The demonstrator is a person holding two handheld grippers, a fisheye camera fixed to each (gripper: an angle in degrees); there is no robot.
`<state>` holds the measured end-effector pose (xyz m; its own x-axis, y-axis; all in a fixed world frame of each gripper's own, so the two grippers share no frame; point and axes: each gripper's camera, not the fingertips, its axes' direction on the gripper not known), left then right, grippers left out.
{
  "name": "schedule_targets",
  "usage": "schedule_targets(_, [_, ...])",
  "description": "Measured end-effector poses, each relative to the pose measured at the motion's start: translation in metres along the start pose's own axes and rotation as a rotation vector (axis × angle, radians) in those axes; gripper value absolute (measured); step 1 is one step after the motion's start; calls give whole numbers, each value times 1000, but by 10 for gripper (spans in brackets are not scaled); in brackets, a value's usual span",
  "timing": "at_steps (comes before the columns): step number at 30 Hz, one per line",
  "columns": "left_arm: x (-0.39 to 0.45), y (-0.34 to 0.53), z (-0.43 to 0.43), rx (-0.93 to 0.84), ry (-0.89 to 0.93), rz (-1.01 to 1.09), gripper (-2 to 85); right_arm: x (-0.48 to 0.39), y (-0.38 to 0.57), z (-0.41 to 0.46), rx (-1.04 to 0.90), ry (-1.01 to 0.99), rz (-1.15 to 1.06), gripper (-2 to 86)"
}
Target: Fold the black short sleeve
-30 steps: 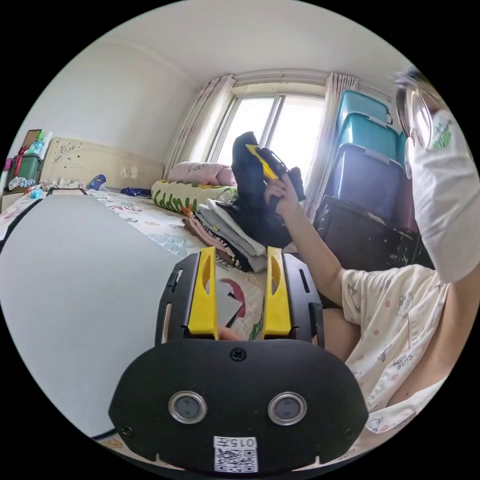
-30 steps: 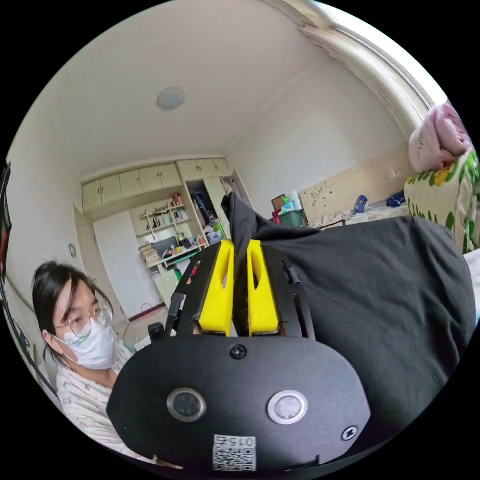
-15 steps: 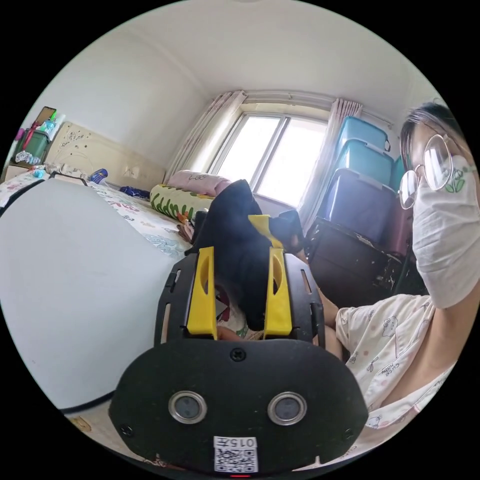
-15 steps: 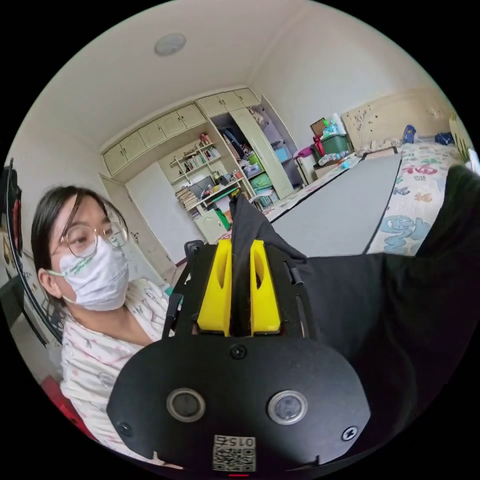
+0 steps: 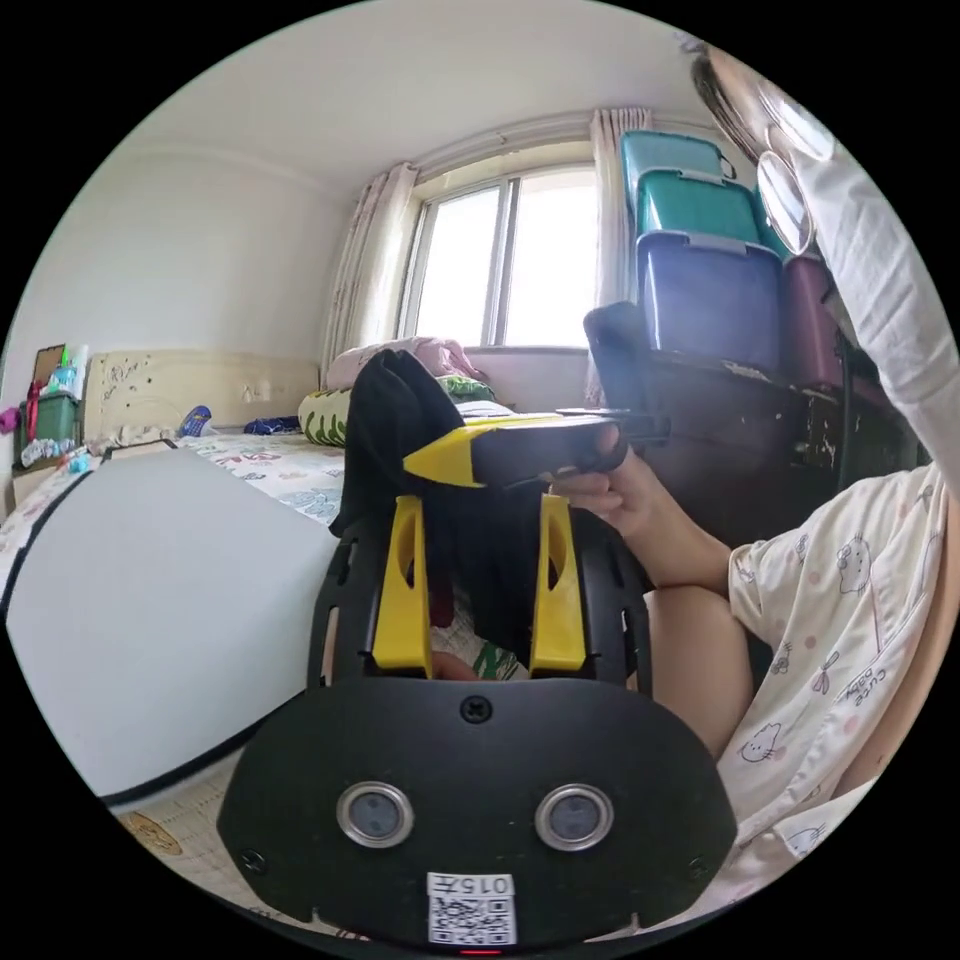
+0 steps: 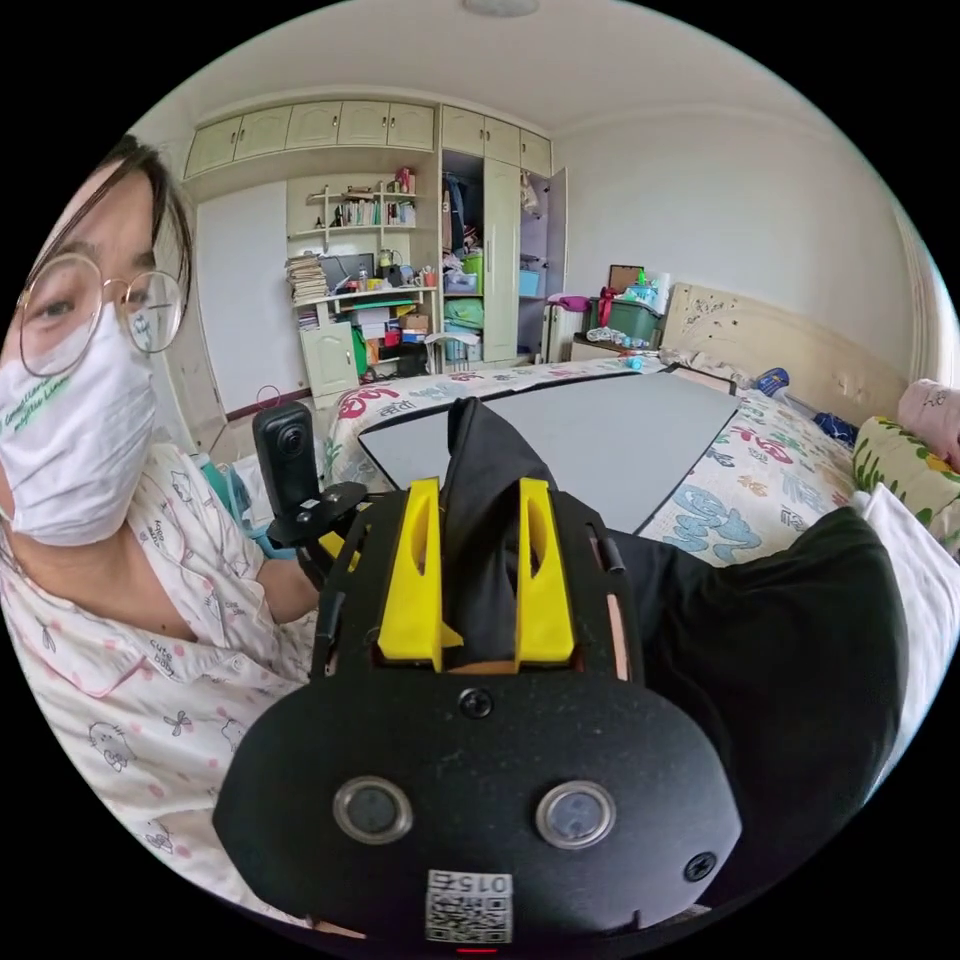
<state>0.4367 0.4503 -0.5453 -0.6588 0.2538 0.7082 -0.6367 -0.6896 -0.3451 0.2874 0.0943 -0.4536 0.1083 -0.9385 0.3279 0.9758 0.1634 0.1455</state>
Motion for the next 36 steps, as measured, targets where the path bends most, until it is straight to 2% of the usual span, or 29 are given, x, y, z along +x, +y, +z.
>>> schedule_targets(3, [47, -32, 15, -36, -17, 68, 141, -11, 12, -7, 8, 99, -4, 110])
schedule_targets(4, [67, -45, 23, -50, -19, 109, 138, -14, 17, -13, 17, 151, 6, 72])
schedule_targets(6, [95, -72, 35, -110, 20, 202, 138, -14, 29, -30, 62, 234, 28, 49])
schedule_targets(9, [119, -136, 34, -194, 107, 328, 137, 1, 67, -102, 304, 261, 128, 45])
schedule_targets(11, [123, -178, 31, -230, 90, 390, 139, 10, 100, -155, 487, 282, 224, 42])
schedule_targets(12, [125, -202, 36, -245, 25, 456, 140, 13, 123, -184, 592, 307, 290, 40])
schedule_targets(15, [134, -241, 101, -365, -183, 641, 164, 2, 174, -228, 771, 418, 366, 38])
schedule_targets(16, [142, -250, 144, -468, -209, 709, 177, -6, 188, -236, 807, 467, 375, 37])
schedule_targets(18, [161, -254, 202, -565, -257, 826, 185, -17, 206, -248, 851, 515, 385, 37])
schedule_targets(19, [177, -252, 228, -556, -287, 923, 185, -21, 218, -254, 882, 526, 391, 37])
schedule_targets(23, [211, -267, 290, -598, -306, 1024, 183, -26, 239, -265, 922, 552, 398, 35])
schedule_targets(25, [239, -269, 302, -541, -306, 1124, 172, -21, 248, -266, 916, 556, 414, 35])
schedule_targets(28, [268, -261, 290, -516, -264, 1207, 127, -12, 257, -267, 912, 538, 453, 35])
schedule_targets(32, [283, -249, 228, -374, -365, 1273, 25, -7, 265, -272, 936, 505, 487, 36])
schedule_targets(36, [269, -298, 116, -239, -461, 1072, 2, -20, 242, -279, 995, 427, 421, 36])
